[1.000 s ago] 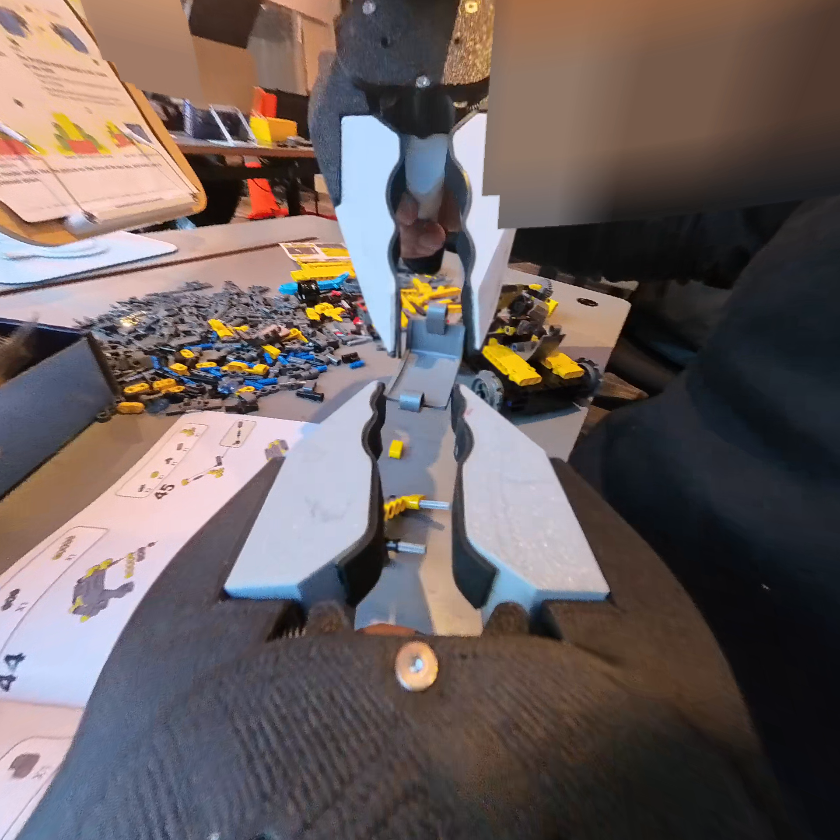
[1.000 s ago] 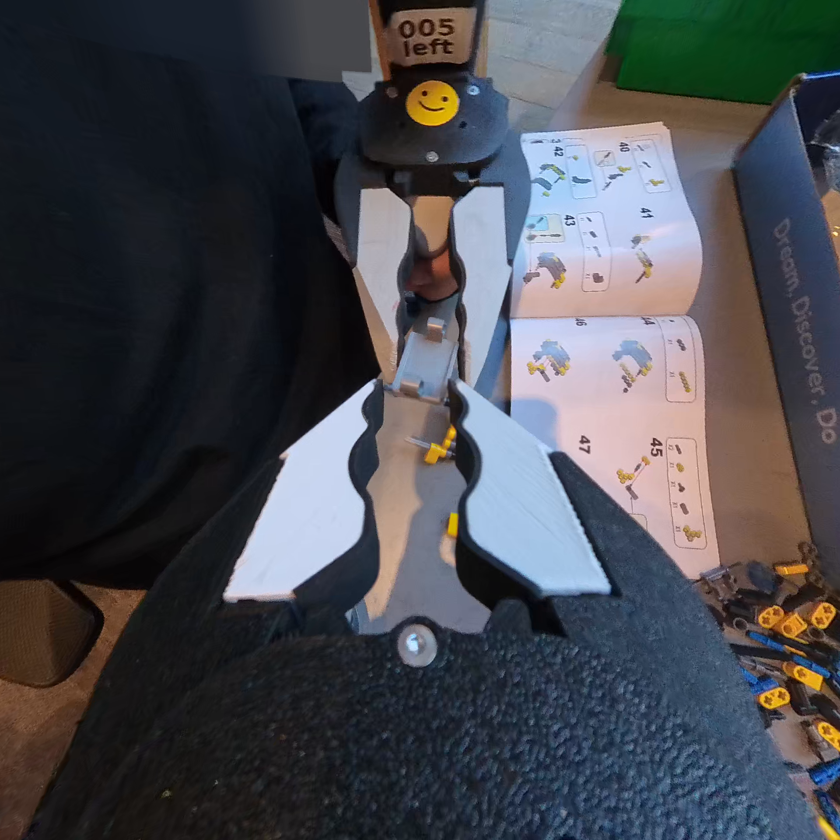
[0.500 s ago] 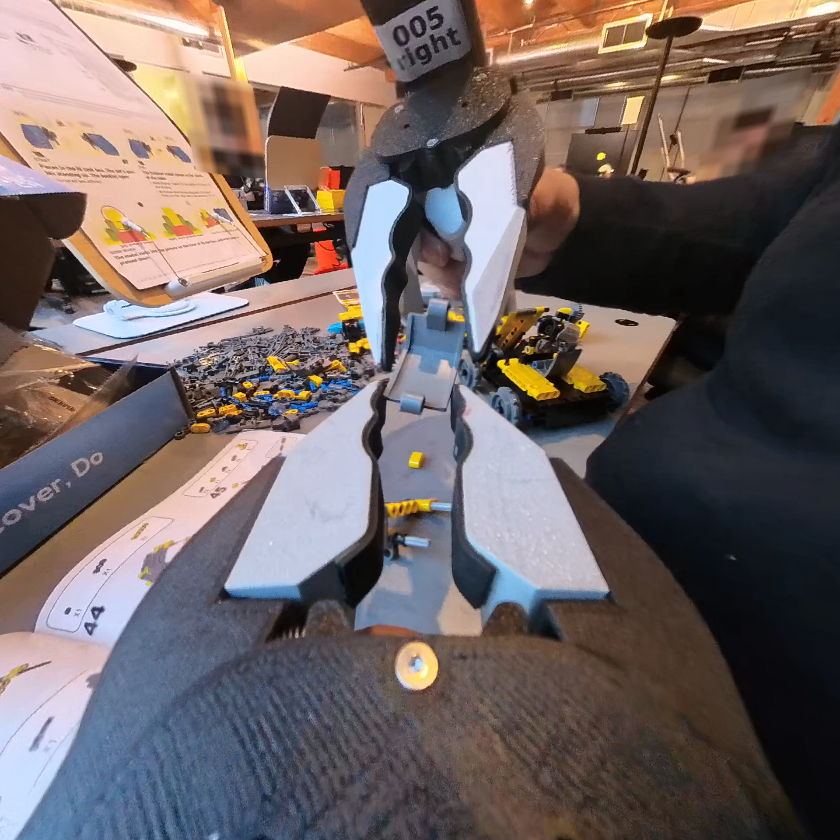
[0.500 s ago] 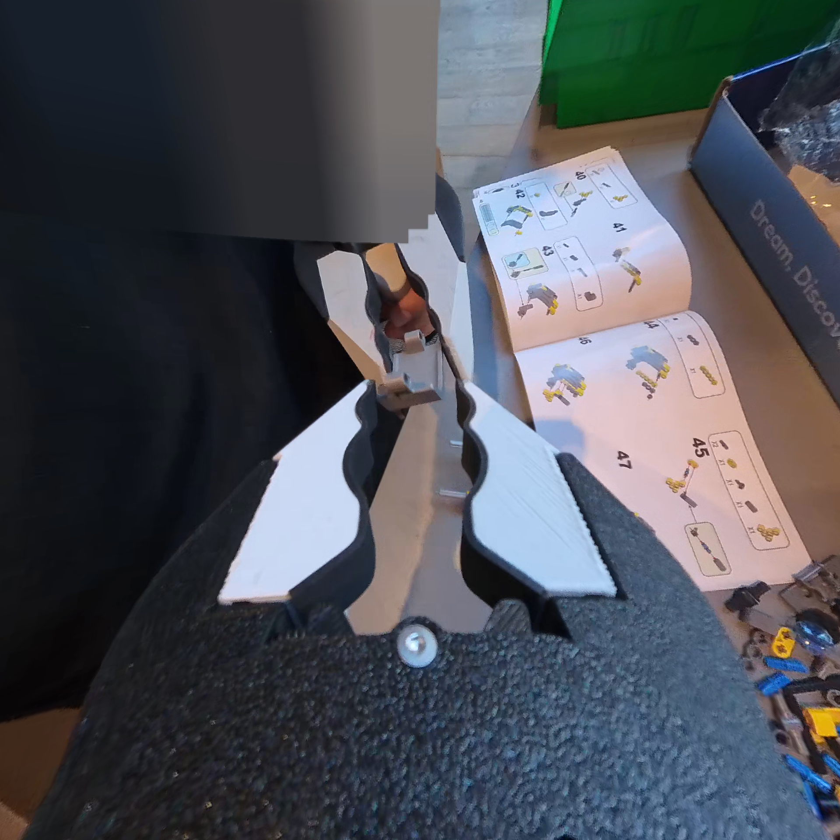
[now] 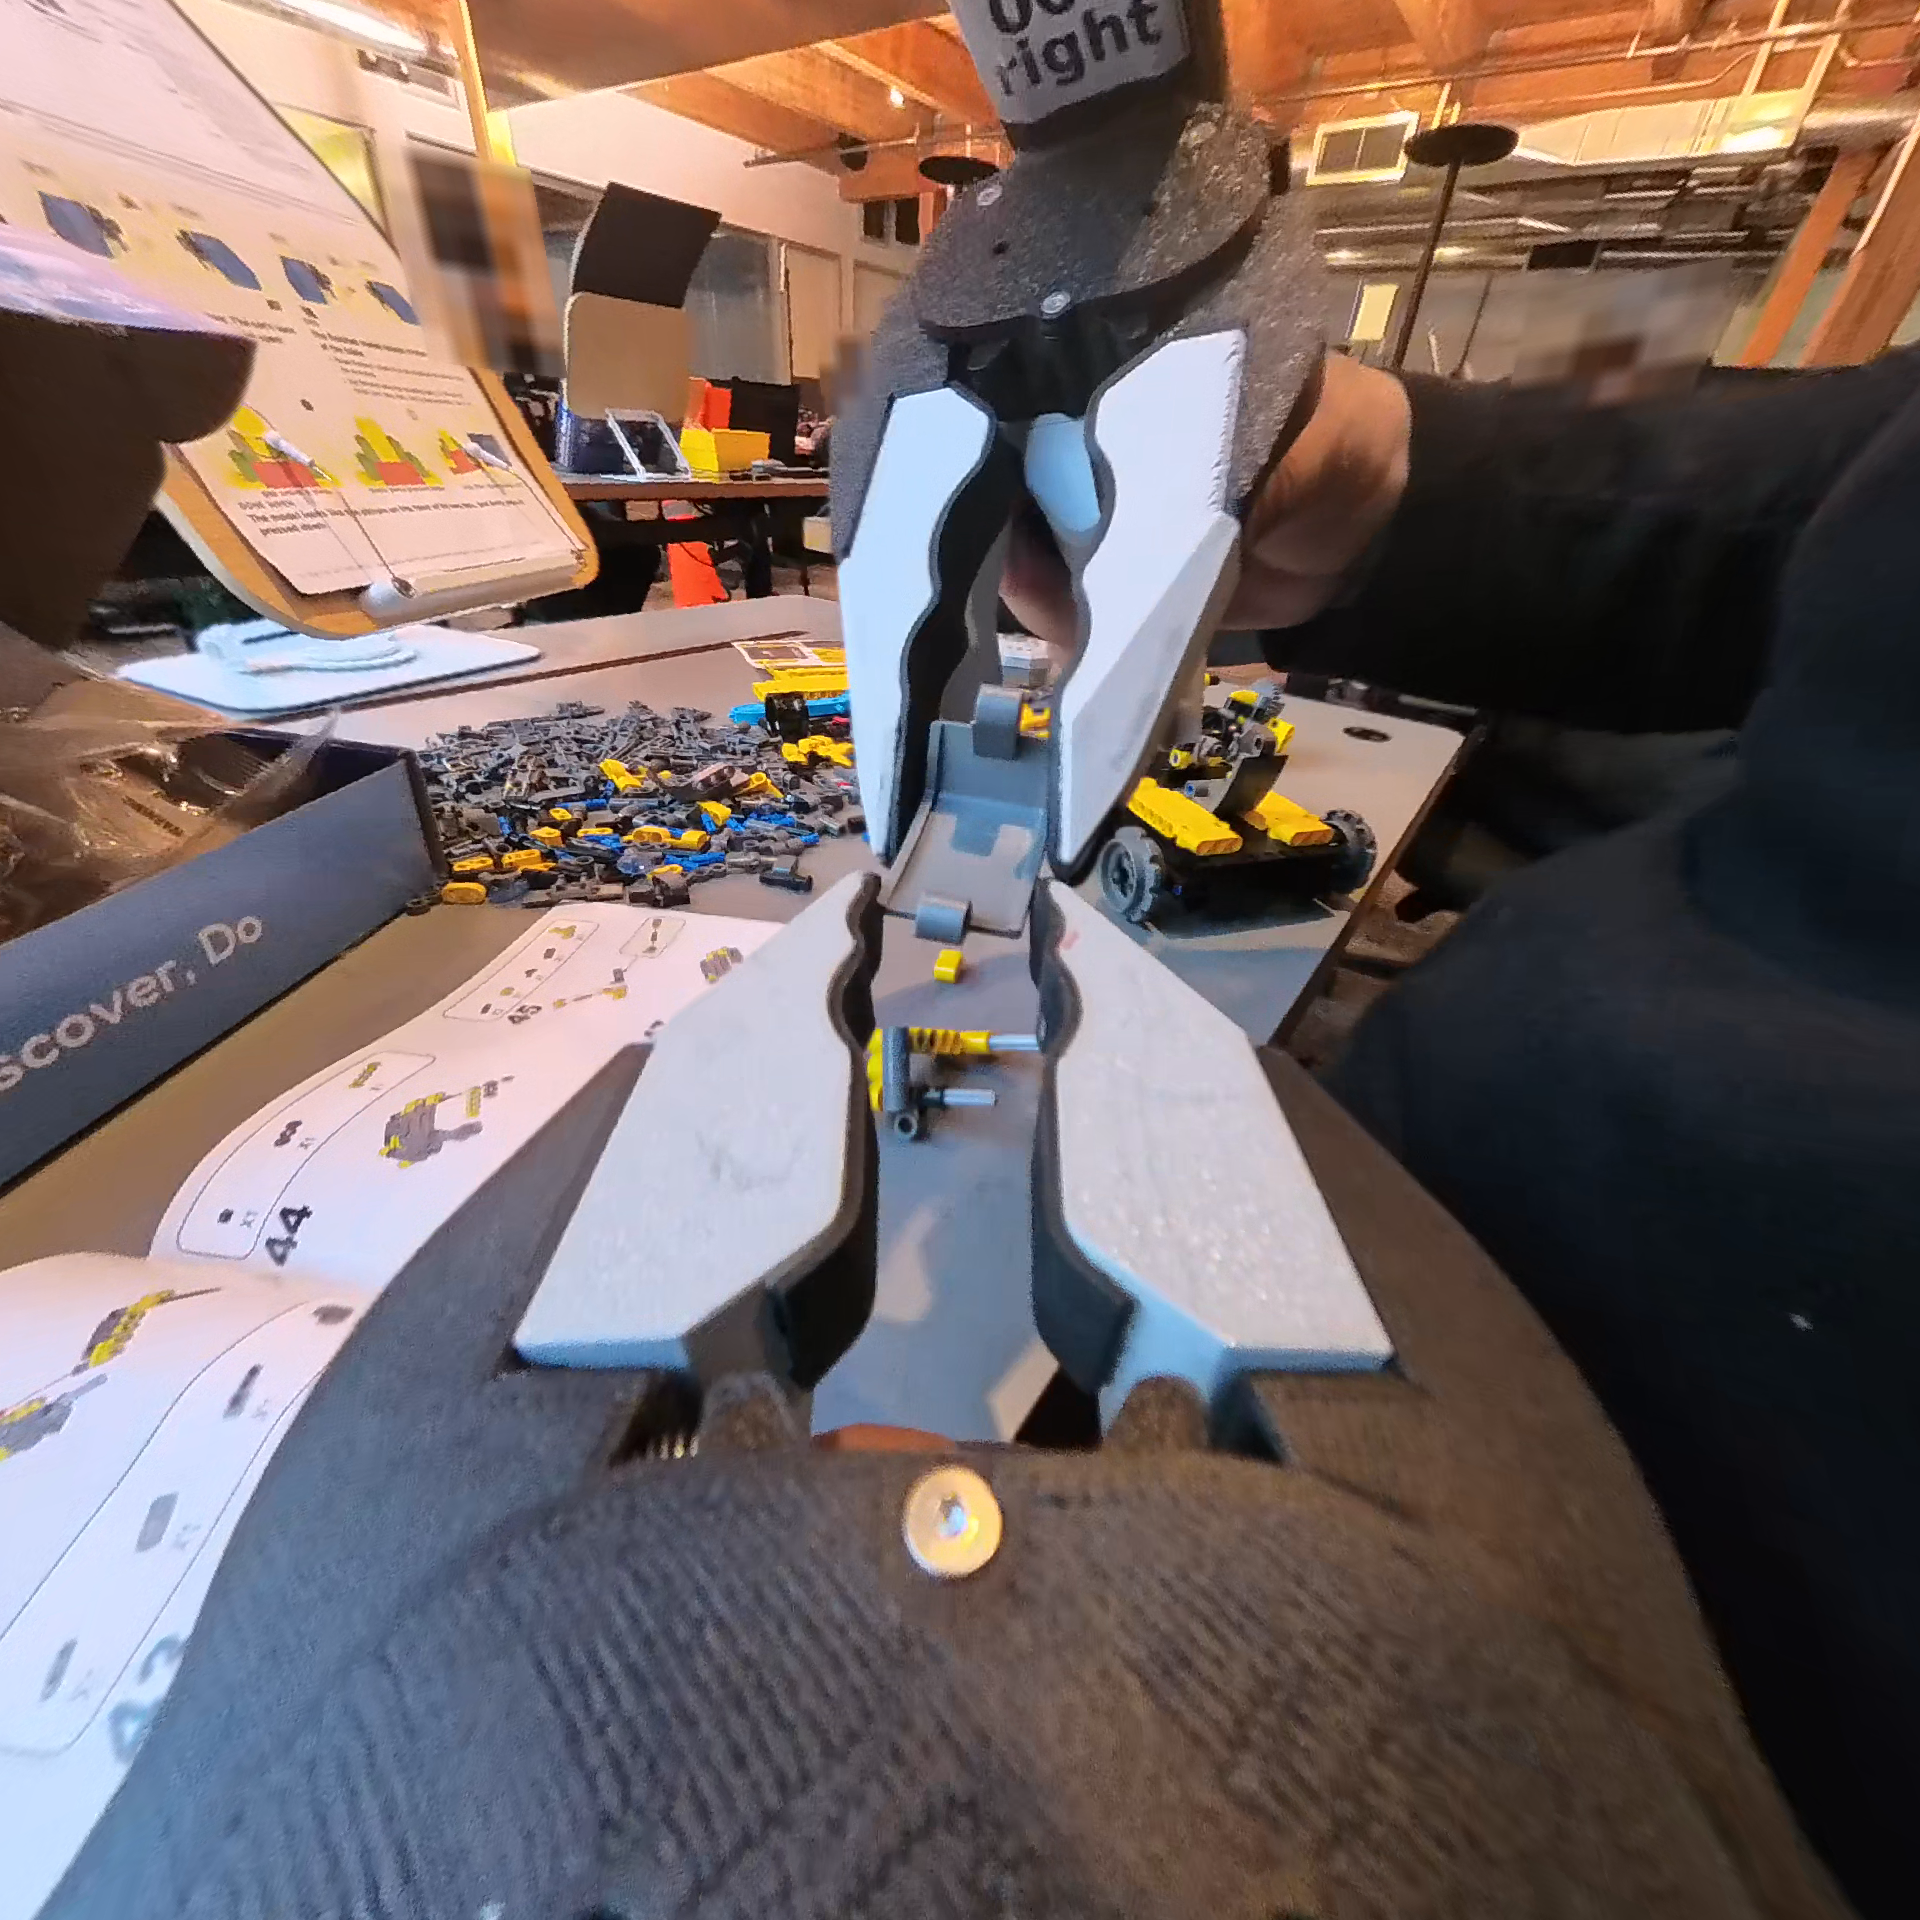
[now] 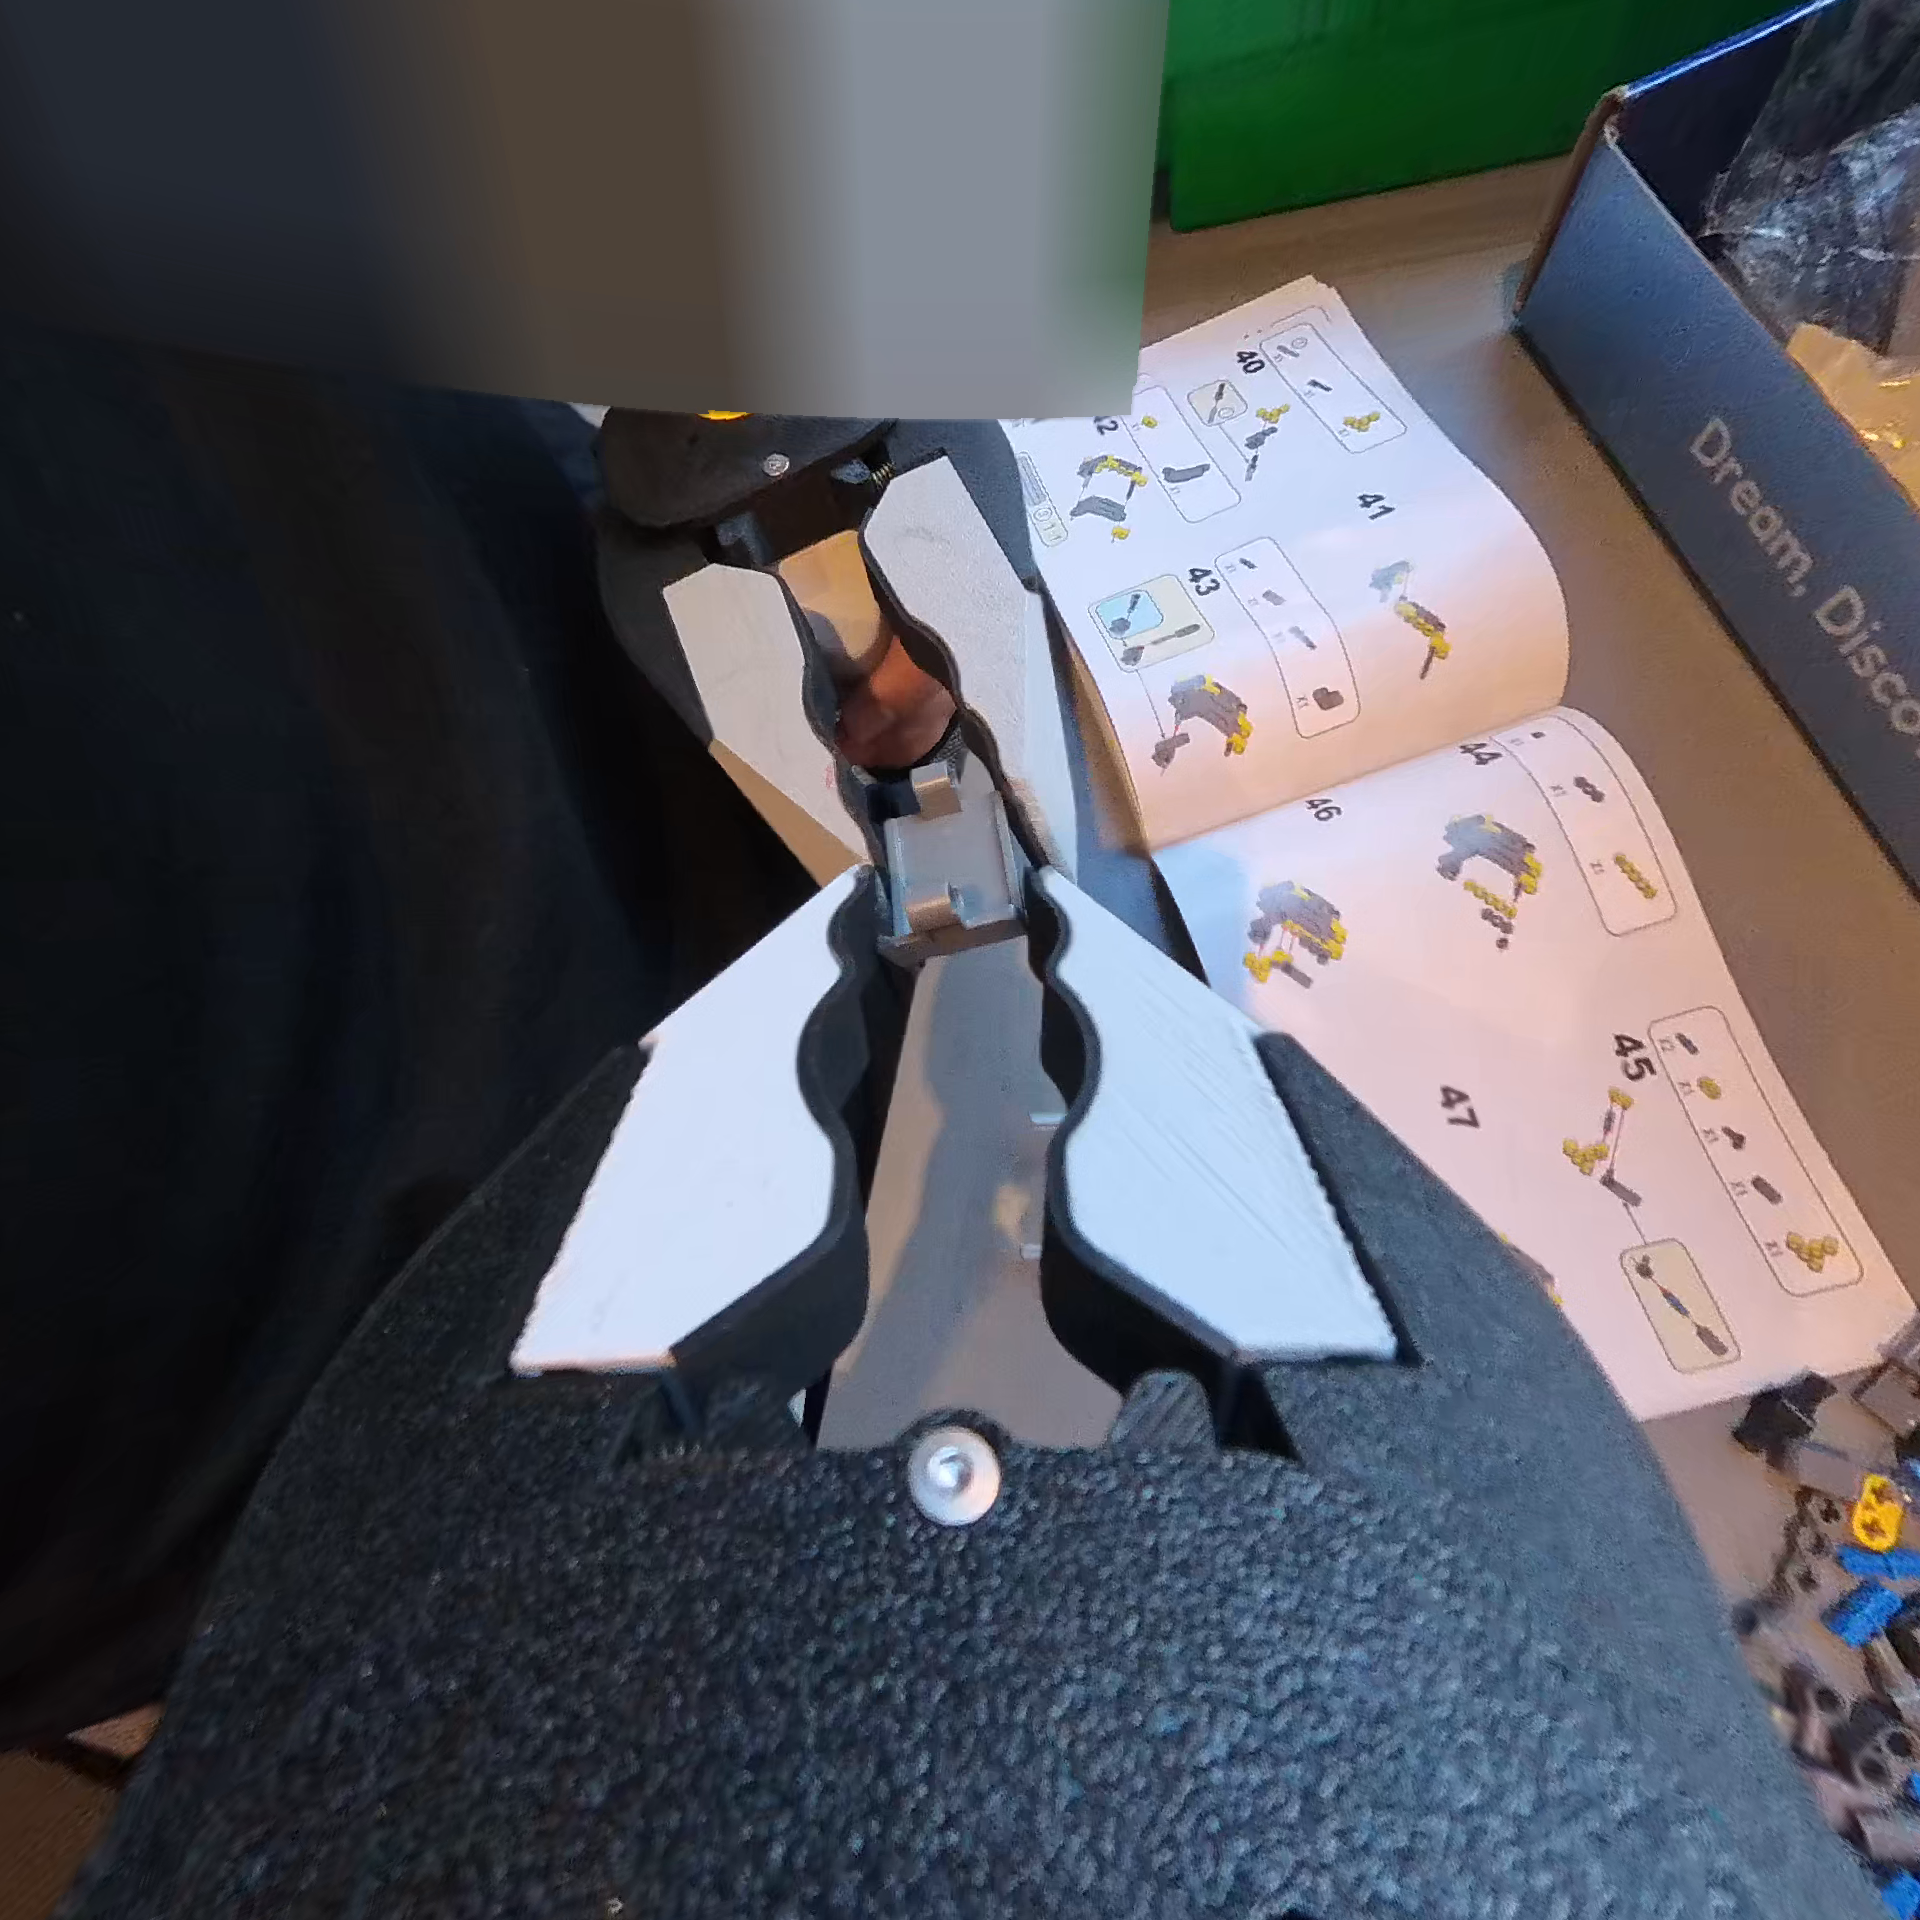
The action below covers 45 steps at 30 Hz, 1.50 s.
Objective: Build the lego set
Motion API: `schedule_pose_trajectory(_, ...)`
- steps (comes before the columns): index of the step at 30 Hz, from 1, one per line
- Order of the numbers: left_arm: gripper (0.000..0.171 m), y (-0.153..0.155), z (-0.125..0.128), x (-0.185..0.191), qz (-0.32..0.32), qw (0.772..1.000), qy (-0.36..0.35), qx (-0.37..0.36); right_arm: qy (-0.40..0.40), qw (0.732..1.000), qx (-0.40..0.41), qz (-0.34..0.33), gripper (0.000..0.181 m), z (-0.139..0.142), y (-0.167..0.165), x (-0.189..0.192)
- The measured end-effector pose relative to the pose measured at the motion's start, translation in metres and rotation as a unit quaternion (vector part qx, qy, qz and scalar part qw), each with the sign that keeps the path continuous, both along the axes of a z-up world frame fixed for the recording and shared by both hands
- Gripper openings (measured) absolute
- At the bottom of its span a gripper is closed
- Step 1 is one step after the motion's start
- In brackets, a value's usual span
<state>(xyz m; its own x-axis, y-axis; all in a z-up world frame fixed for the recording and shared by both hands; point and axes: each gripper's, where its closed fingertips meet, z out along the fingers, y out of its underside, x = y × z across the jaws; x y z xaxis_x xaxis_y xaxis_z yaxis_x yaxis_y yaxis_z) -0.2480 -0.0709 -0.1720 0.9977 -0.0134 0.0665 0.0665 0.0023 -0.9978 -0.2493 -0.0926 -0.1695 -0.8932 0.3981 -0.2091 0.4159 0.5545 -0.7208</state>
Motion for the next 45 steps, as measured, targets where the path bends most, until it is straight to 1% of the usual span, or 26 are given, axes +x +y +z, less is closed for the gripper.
schedule_pose_trajectory(4,0.025,-0.011,-0.006,-0.003,0.001,1.0,-0.003,-0.002,-0.02,1.0,0.0,0.009,0.027,-0.005,-0.009,-0.005)
schedule_pose_trajectory(9,0.025,-0.022,-0.009,-0.005,-0.001,1.0,-0.024,-0.003,-0.055,0.997,-0.018,0.041,0.026,-0.009,-0.02,-0.009)
schedule_pose_trajectory(12,0.025,-0.023,-0.012,-0.007,0.017,1.0,0.011,-0.016,-0.057,0.997,-0.015,0.058,0.026,-0.01,-0.021,-0.01)
schedule_pose_trajectory(15,0.025,-0.023,-0.018,-0.011,0.03,0.999,0.027,-0.027,-0.059,0.996,-0.021,0.069,0.026,-0.015,-0.021,-0.013)
schedule_pose_trajectory(18,0.026,-0.022,-0.023,-0.016,0.04,0.998,0.023,-0.039,-0.066,0.994,-0.026,0.078,0.026,-0.019,-0.022,-0.018)
schedule_pose_trajectory(21,0.032,-0.02,-0.024,-0.019,0.042,0.998,0.011,-0.035,-0.069,0.993,-0.027,0.091,0.026,-0.02,-0.021,-0.024)
schedule_pose_trajectory(26,0.033,-0.019,-0.026,-0.019,0.045,0.998,0.012,-0.037,-0.068,0.992,-0.037,0.098,0.026,-0.021,-0.02,-0.024)
schedule_pose_trajectory(33,0.033,-0.02,-0.031,-0.018,0.043,0.998,0.007,-0.044,-0.071,0.993,-0.047,0.082,0.026,-0.023,-0.019,-0.023)
schedule_pose_trajectory(39,0.036,-0.02,-0.031,-0.02,0.041,0.998,-0.011,-0.043,-0.059,0.994,-0.064,0.061,0.026,-0.015,-0.015,-0.026)
schedule_pose_trajectory(42,0.038,-0.02,-0.031,-0.02,0.043,0.998,-0.016,-0.042,-0.045,0.996,-0.069,0.029,0.026,-0.011,-0.008,-0.034)
schedule_pose_trajectory(45,0.038,-0.02,-0.031,-0.021,0.047,0.998,-0.021,-0.043,-0.01,0.999,-0.049,-0.017,0.026,-0.014,0.004,-0.046)
